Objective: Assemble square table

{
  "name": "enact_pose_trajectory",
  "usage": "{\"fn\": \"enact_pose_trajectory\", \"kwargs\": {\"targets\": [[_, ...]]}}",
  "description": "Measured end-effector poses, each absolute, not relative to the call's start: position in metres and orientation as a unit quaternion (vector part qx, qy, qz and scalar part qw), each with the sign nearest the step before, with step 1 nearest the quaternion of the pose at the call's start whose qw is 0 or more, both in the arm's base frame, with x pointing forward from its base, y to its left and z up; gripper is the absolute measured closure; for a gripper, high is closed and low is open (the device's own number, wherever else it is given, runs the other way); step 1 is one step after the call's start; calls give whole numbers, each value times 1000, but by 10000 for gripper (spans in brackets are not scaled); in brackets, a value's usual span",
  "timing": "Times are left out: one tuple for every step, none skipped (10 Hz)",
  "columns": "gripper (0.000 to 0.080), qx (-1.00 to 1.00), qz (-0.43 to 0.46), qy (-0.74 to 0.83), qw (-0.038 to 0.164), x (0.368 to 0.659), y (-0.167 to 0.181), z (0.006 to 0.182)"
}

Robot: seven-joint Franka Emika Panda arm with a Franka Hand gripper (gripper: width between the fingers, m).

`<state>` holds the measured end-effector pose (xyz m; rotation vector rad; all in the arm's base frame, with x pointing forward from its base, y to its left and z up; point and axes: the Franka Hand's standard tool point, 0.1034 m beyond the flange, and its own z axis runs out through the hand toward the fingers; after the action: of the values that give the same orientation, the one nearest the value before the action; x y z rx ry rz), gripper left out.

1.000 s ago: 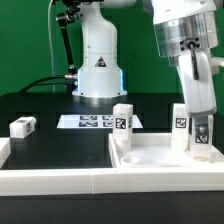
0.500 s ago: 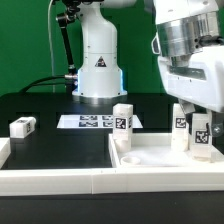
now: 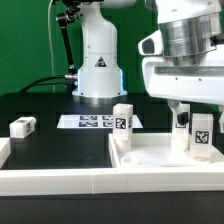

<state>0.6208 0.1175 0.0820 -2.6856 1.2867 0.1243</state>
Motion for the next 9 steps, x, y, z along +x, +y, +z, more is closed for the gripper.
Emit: {"fn": "enact_pose_trajectory", "kwargs": {"targets": [[151,-917,37,388,82,621,116,82],[151,-928,35,363,80,621,115,82],[151,-941,30,328,74,620,116,82],[151,-948,28,308,71,620,117,82],[151,-963,24,260,66,620,116,81],[151,-972,24,226,58,618,117,81],[151,-978,25,201,50,617,119,80],[151,-987,24,151,48,617,117,81],[151,-990,21,127,50,619,113,82]]}}
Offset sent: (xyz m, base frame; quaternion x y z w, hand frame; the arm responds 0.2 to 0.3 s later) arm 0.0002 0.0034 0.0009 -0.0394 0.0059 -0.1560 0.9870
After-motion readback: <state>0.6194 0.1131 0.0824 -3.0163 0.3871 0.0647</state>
